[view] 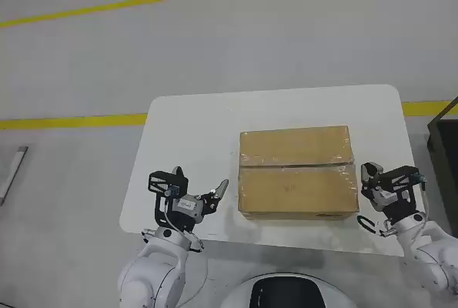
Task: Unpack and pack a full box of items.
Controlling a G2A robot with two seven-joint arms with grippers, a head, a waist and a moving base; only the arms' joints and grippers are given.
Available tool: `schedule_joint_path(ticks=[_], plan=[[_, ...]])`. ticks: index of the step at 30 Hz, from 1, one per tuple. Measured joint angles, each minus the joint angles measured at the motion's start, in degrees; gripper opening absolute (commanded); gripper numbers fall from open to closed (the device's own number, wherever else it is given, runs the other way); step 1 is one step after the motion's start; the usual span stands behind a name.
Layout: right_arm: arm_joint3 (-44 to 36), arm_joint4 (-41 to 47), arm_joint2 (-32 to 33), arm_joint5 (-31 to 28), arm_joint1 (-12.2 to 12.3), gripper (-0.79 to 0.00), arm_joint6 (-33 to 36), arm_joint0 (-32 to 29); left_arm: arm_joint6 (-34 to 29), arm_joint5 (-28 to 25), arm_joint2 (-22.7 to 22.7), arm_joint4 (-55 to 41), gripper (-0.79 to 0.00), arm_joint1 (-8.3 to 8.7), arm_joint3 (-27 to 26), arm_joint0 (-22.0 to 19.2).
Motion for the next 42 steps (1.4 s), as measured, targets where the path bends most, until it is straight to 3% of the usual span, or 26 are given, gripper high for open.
schedule_joint_path(ticks=[20, 29, 35, 42], plan=[[-0.22, -1.78, -8.18, -2.59, -0.8, -0.785, -0.39, 2.55, 0.0, 0.0, 0.0, 0.0, 0.0, 0.0, 0.0, 0.0], [-0.81, 0.79, -4.05, -1.01, -0.73, -0.785, -1.55, 1.03, 0.2, -1.28, 2.12, 1.39, 0.0, 0.12, 0.08, -1.09], [-1.15, 2.74, 1.34, -2.01, -0.39, -0.785, -1.86, -1.3, -3.67, -3.4, 7.0, 1.48, 0.0, -0.05, 1.37, -6.62], [-0.69, 4.06, 5.85, -3.46, -0.15, -0.785, -2.1, -3.06, -9.77, -3.63, 15.82, 0.08, 0.0, -1.05, 6.75, -16.67]])
